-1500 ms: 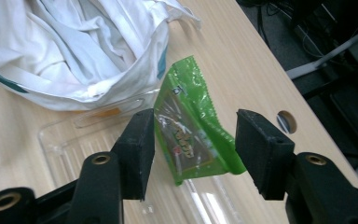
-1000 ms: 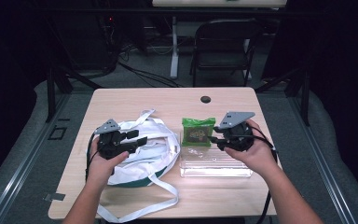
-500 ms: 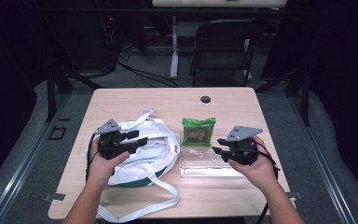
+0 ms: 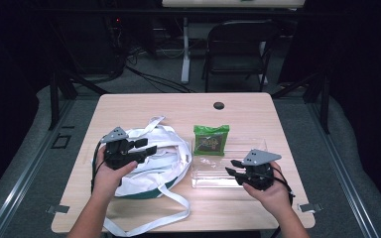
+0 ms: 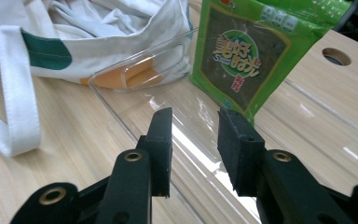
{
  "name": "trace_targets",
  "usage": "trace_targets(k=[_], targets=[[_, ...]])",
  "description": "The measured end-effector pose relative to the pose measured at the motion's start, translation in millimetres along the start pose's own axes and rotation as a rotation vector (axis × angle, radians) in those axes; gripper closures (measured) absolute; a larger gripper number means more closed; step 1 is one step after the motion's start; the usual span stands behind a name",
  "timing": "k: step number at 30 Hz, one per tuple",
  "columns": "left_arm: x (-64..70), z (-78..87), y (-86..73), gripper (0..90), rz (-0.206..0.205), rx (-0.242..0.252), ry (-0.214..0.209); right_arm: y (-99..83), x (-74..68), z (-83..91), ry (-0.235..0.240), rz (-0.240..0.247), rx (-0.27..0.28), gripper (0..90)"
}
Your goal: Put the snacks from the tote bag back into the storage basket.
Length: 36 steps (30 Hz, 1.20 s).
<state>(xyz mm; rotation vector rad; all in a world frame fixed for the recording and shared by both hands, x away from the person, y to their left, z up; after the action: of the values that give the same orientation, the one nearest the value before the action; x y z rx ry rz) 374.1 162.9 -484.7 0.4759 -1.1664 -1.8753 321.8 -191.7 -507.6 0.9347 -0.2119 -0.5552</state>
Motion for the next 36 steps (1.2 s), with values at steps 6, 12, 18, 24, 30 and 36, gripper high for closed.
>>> trace_targets(k=[6,12,18,24,30,36], targets=[[0.3,-0.4,-0.3,47.4,-0.003,-0.001,0.001,-9.9,-6.0,-1.0,0.006,-0.002,0.035,66.6],[0.5,-0.8,-0.7,47.4,-0.001,-0.003,0.002,-15.9,-9.0,-1.6,0.025,0.003,0.069,66.5],[0.8,-2.1,-1.4,47.4,-0.004,-0.005,0.001,-20.9,-12.9,-6.5,0.044,0.0,0.084,66.3],[0.8,-2.7,-2.0,47.4,-0.003,-0.009,0.0,-25.7,-14.8,-13.1,0.09,-0.019,0.11,66.5],[1.4,-4.4,-2.8,47.4,0.0,-0.012,0.0,-29.2,-13.6,-15.9,0.1,-0.031,0.12,66.5],[1.8,-6.0,-4.1,47.4,0.0,-0.019,-0.002,-31.5,-14.2,-20.7,0.101,-0.034,0.12,66.5]])
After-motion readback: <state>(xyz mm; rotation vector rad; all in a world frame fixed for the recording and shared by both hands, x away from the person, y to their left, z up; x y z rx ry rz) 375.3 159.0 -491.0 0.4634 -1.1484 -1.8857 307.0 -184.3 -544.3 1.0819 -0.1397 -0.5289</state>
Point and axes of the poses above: each handheld gripper's, and its own axes: z roughly backward along the jaws, y roughly out of its top, x roughly to its right, the point moved 4 cm from there along -z, roughly forward along the jaws, and after that the axes turned 13 degrees about y, right-handed, at the moved point
